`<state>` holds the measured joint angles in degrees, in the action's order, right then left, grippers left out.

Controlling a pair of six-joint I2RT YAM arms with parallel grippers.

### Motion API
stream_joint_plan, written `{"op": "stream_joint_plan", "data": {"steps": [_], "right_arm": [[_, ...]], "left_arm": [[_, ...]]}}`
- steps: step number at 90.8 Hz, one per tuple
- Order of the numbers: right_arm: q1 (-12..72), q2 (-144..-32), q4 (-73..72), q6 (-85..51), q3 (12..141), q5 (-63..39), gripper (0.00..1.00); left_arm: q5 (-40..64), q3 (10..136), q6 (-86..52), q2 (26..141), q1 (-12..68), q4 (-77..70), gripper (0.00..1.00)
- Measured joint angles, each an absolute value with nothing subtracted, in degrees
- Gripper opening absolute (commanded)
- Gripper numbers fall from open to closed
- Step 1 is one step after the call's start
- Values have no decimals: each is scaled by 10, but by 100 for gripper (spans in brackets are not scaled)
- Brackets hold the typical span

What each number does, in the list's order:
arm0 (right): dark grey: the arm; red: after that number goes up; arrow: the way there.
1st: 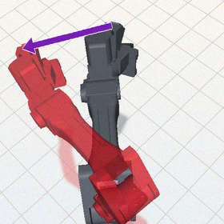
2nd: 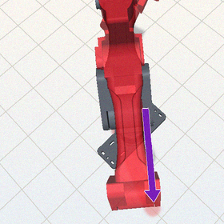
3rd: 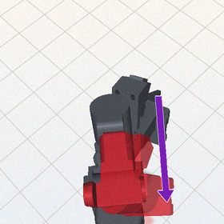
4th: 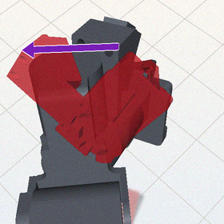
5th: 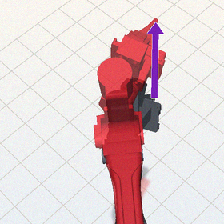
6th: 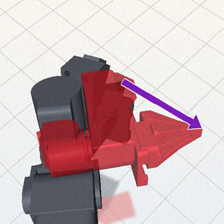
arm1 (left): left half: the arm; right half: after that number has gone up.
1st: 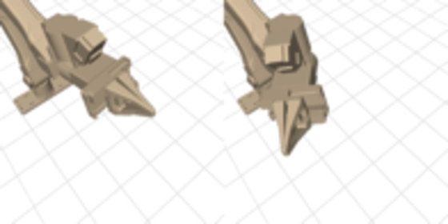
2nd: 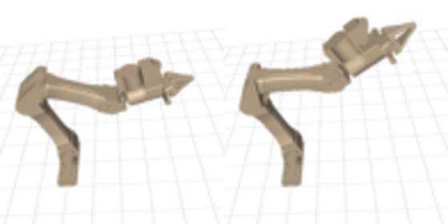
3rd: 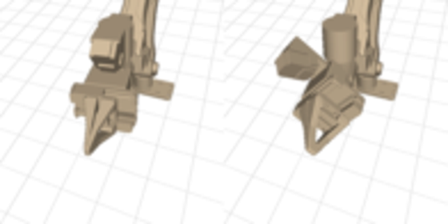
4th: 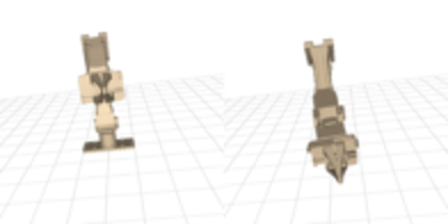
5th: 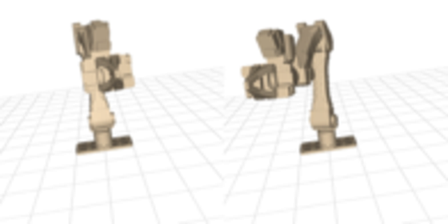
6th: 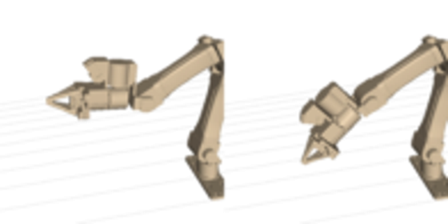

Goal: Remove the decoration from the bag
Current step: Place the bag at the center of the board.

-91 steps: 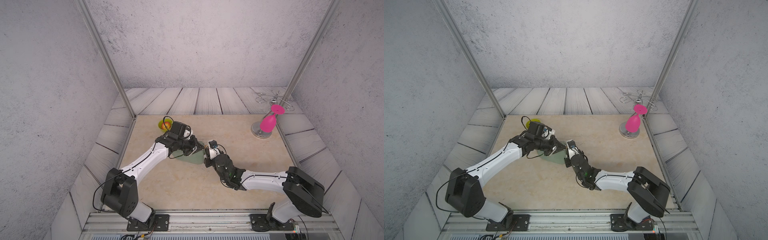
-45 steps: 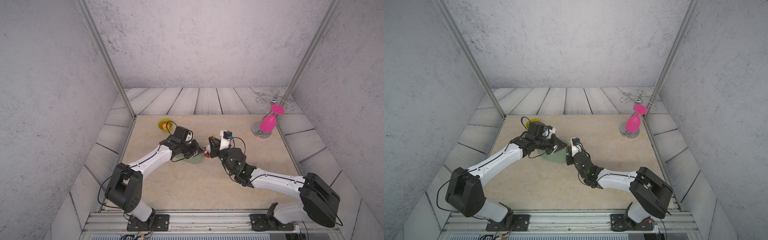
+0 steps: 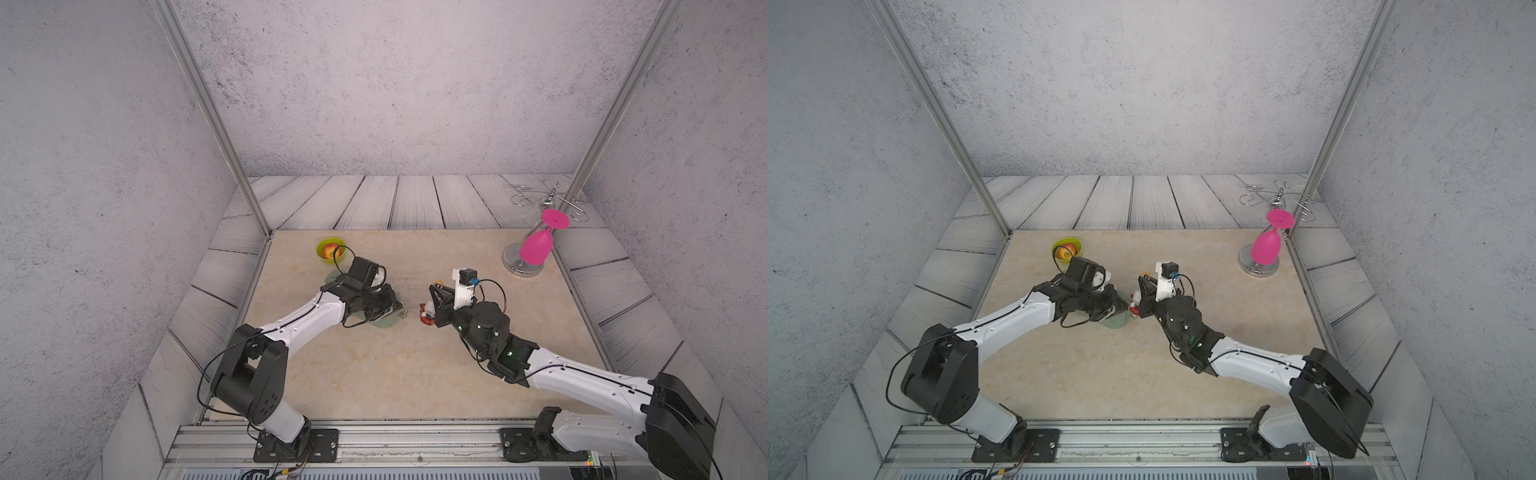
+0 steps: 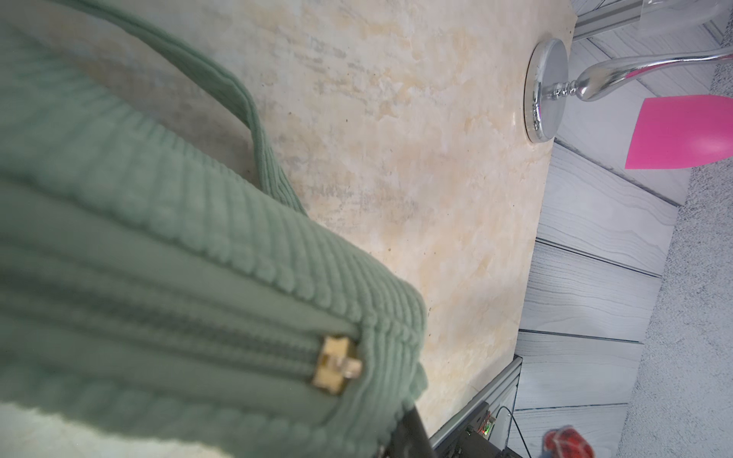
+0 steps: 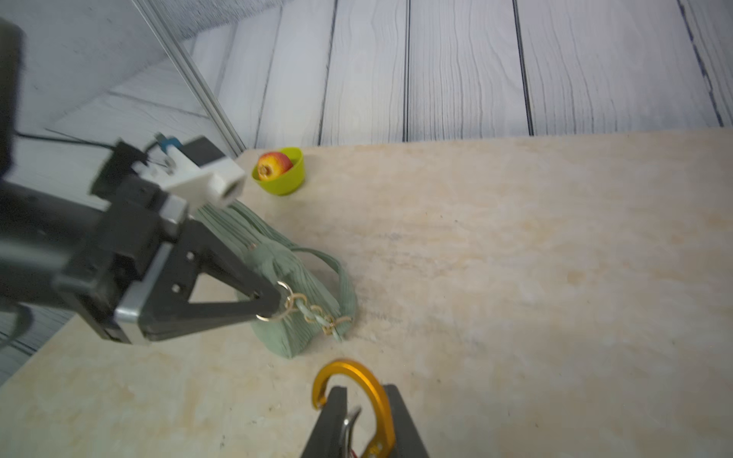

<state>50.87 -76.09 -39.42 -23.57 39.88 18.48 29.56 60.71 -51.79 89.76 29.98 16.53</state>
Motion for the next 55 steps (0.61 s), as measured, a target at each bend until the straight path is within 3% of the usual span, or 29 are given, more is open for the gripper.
{"op": "stream_joint_plan", "data": {"steps": [31,55], "right_arm": [[505,-637,-208,-249,346,190,19],[502,-620,-86,-291,301,190,20]], "left_arm": [[277,607,-524,898,303,161,0],[247,607,-578,898,336,134,0]]}}
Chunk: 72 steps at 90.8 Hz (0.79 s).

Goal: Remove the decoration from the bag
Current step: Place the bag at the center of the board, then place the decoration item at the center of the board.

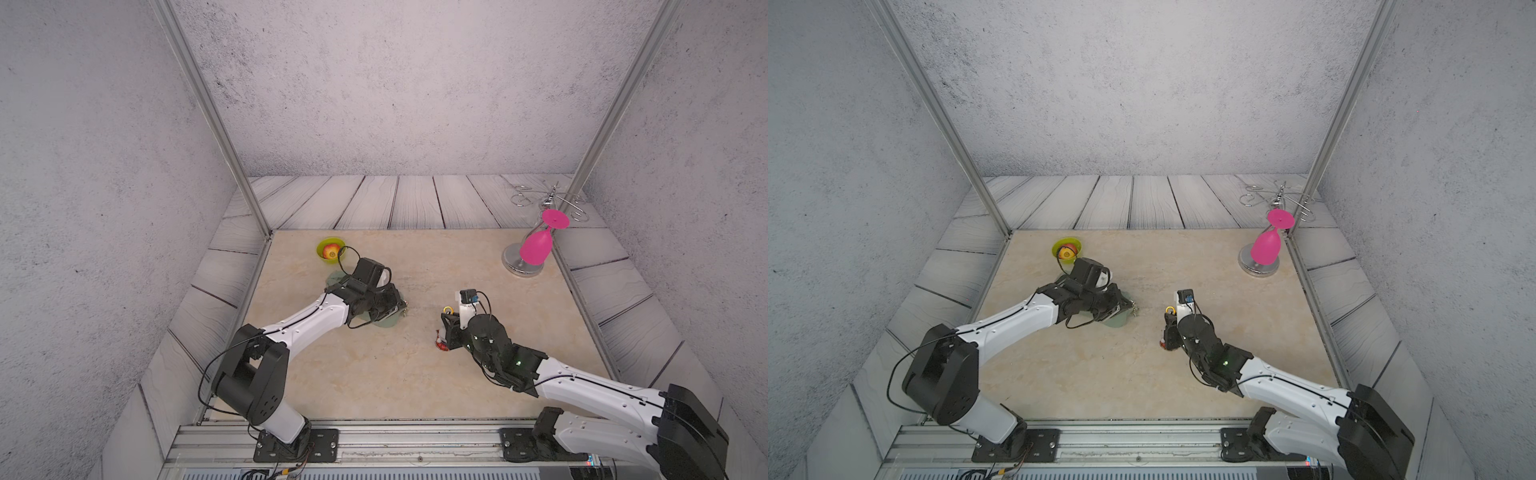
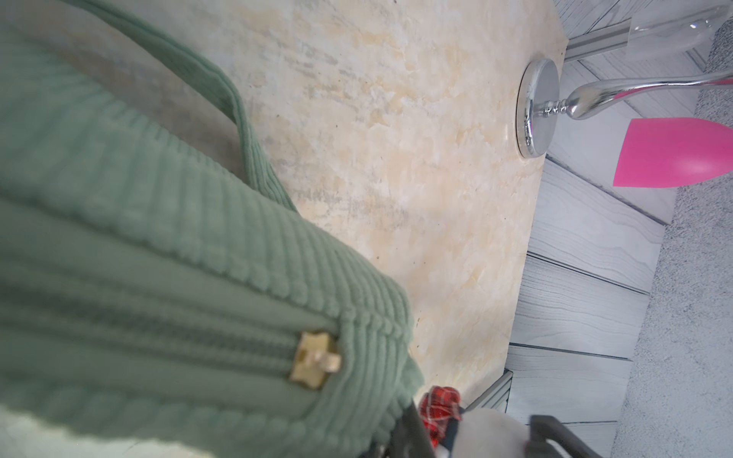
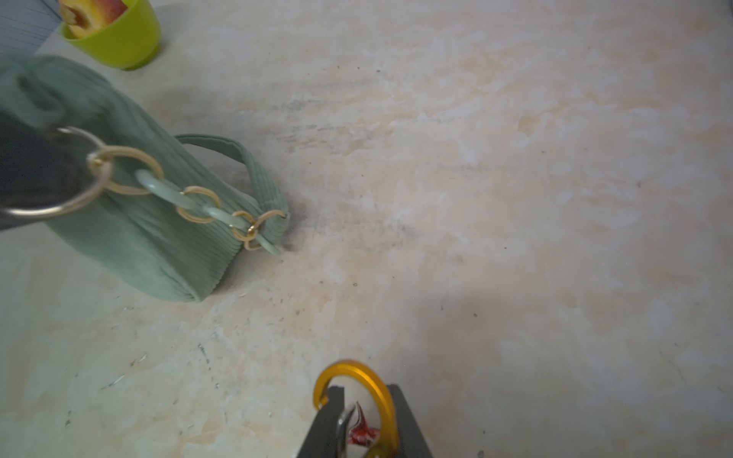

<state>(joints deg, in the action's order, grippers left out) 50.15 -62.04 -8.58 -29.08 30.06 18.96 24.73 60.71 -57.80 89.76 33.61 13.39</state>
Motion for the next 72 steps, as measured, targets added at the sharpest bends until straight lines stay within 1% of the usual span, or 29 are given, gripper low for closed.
{"op": "stream_joint_plan", "data": {"steps": [20,41,59,72], "right_arm": [[494,-653,-57,-314,293,190,20],[451,-727,-61,-328,302,174,22],[401,-806,-70,-336,357,132,26],[383,-861,-71,-336,412,102,31]], "left_arm": [[224,617,-639,910,377,96,0],[211,638,-655,945,380,81,0],[212,650,-654,962,380,72,10],[215,650,-651,965,380,70,20]]}}
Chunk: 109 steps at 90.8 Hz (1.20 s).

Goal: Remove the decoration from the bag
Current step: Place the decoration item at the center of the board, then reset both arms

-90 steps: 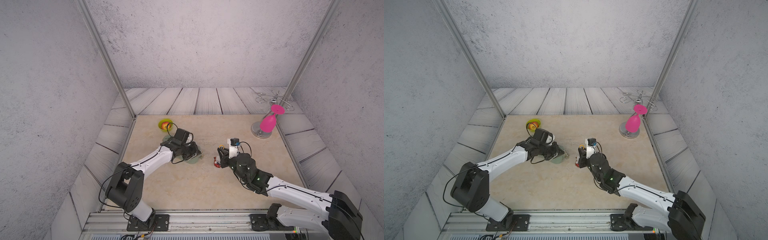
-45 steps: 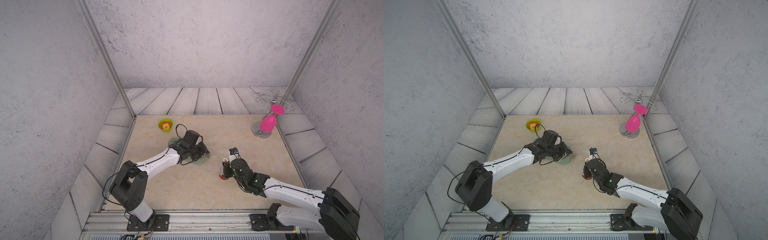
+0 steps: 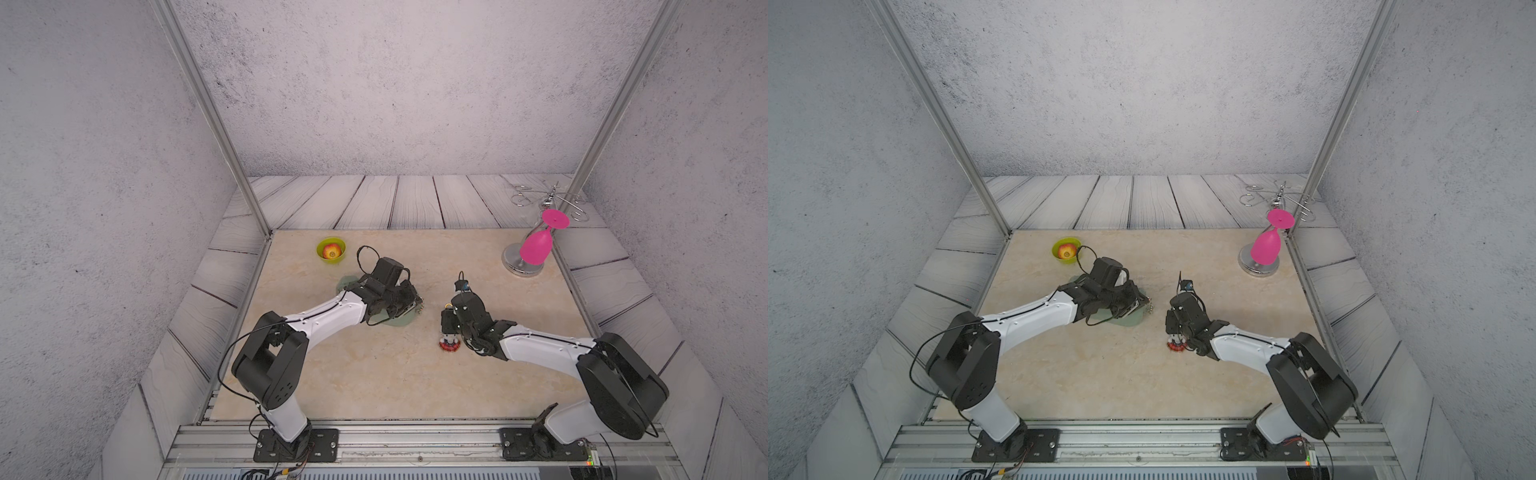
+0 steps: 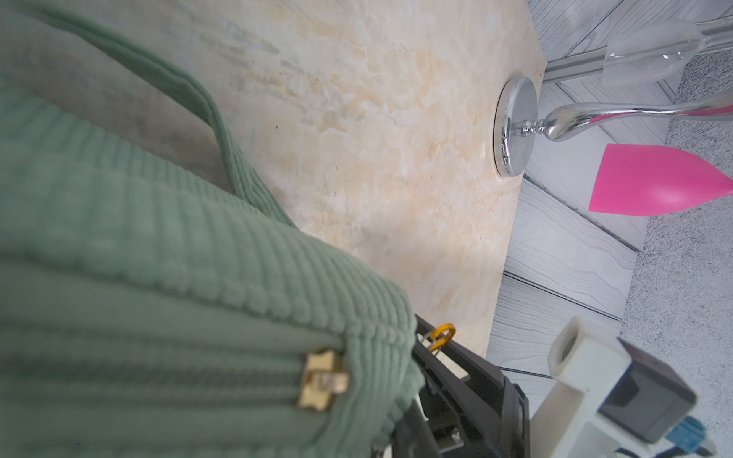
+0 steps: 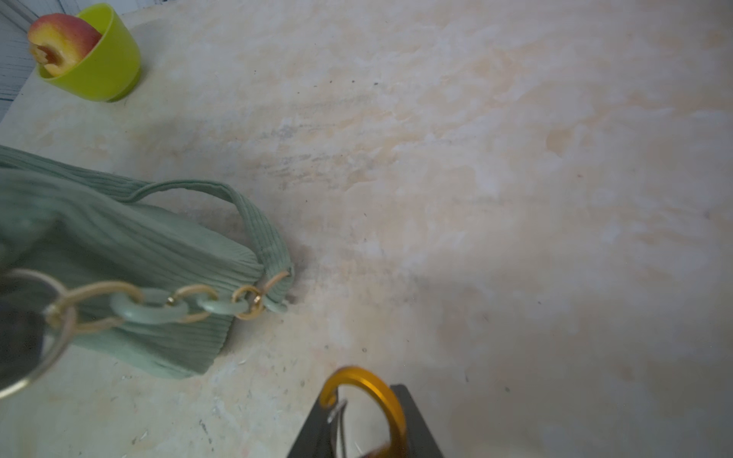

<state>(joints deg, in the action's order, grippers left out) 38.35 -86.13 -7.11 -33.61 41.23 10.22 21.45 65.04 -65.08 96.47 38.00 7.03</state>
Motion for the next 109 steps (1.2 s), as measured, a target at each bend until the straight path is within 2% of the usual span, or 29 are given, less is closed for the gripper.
{"op": "stream_joint_plan", "data": {"steps": [21,32,41,44,48,70,86,109], "right_arm": [[363,-903,-71,-337,450,73,40],[356,-910,-70,-340,453,62,50],[353,-908,-70,-341,453,59,58],[353,-906,-68,-343,453,58,60],[352,-900,-64,-343,453,58,63],[349,-806,-34,-343,453,66,76],[344,-722,3,-334,453,95,95],[335,-618,56,-271,473,158,99]], "left_arm": [[220,651,-641,964,380,71,41],[222,651,-638,956,380,71,58],[223,653,-633,941,380,73,76],[223,655,-631,933,380,74,89],[221,659,-626,924,380,78,100],[211,709,-583,853,380,119,99],[166,759,-529,787,380,157,98],[11,756,-400,674,376,178,99]]}}
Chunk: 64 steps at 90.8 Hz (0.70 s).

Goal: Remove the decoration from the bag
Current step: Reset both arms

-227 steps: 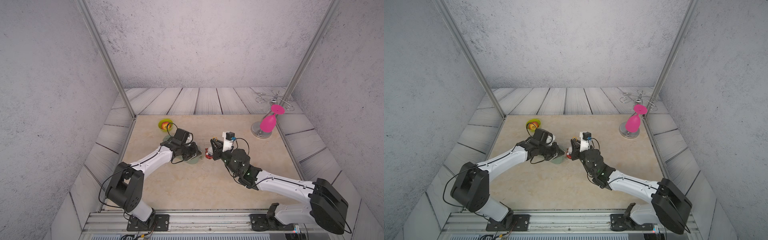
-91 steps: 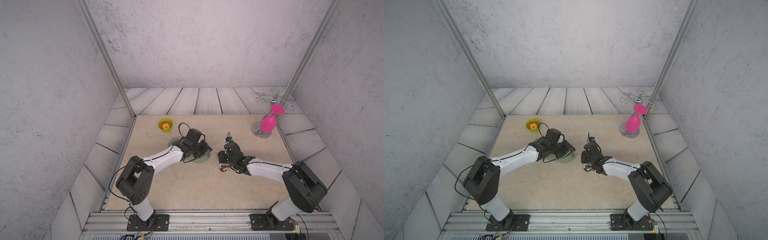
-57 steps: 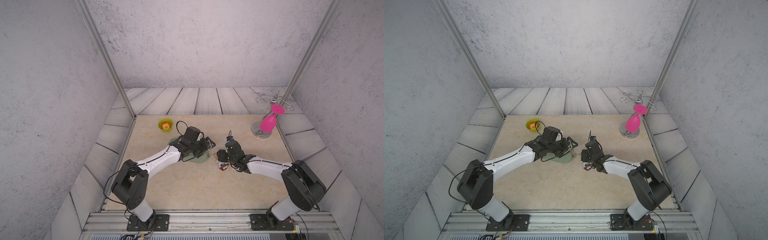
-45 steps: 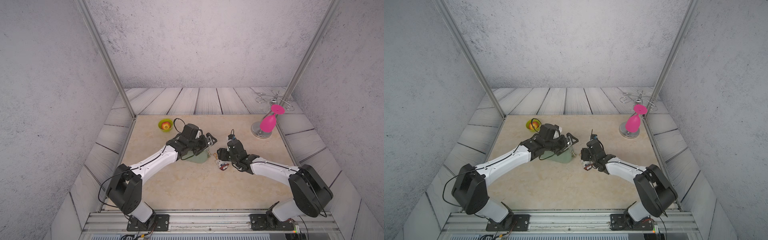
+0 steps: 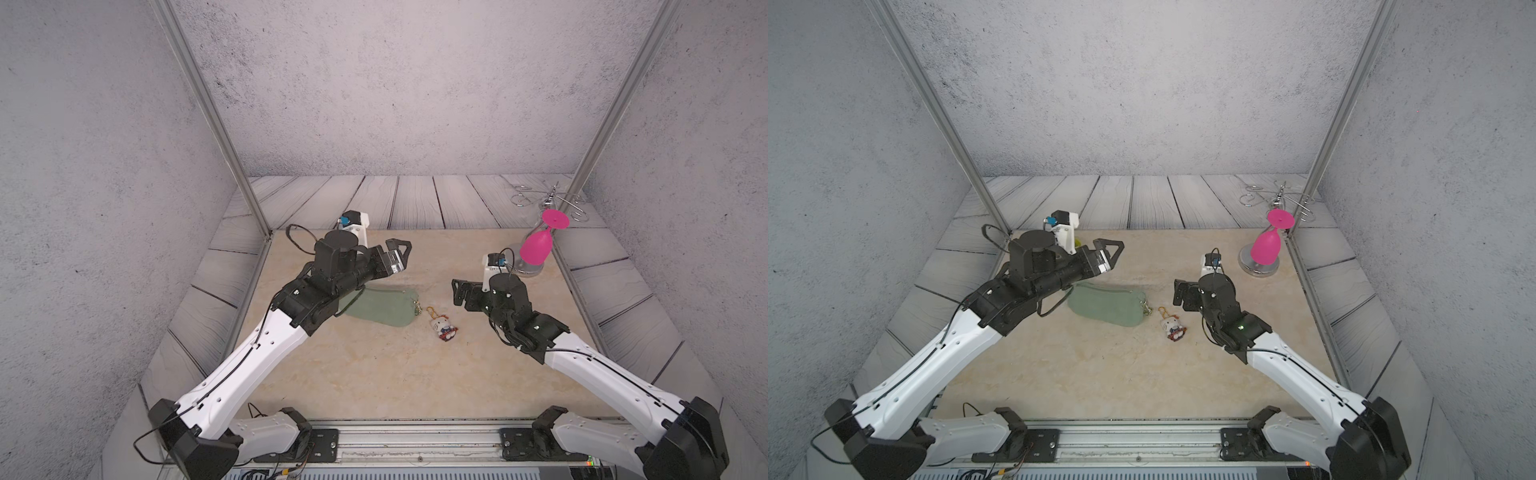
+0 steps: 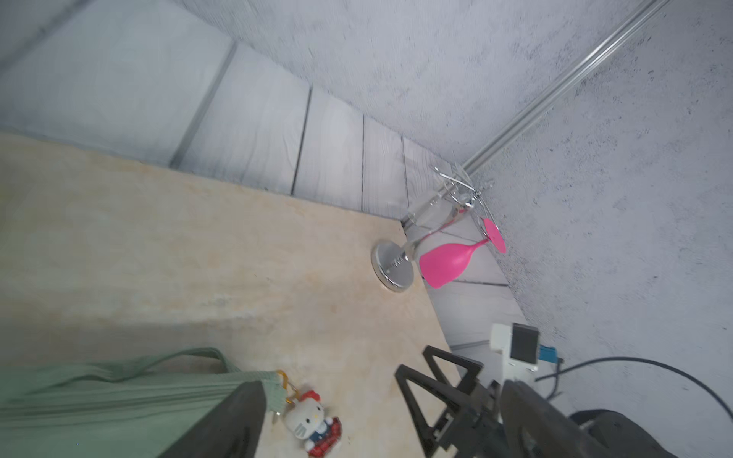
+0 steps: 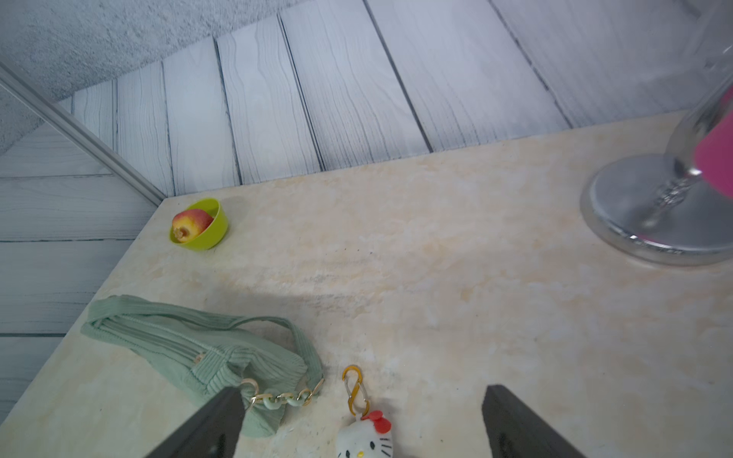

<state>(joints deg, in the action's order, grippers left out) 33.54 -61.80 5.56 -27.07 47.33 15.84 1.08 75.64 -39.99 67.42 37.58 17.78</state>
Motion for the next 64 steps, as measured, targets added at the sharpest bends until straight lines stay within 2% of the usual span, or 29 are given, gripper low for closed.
{"op": "stream_joint_plan", "data": {"steps": [30,64], "right_arm": [[242,-513,-1,-197,392,213,99],[146,-513,-90,-163,304,230,99]], "left_arm": [[-202,531,-251,535,300,65,98],[-289,411,-114,512,220,-51,99]]}}
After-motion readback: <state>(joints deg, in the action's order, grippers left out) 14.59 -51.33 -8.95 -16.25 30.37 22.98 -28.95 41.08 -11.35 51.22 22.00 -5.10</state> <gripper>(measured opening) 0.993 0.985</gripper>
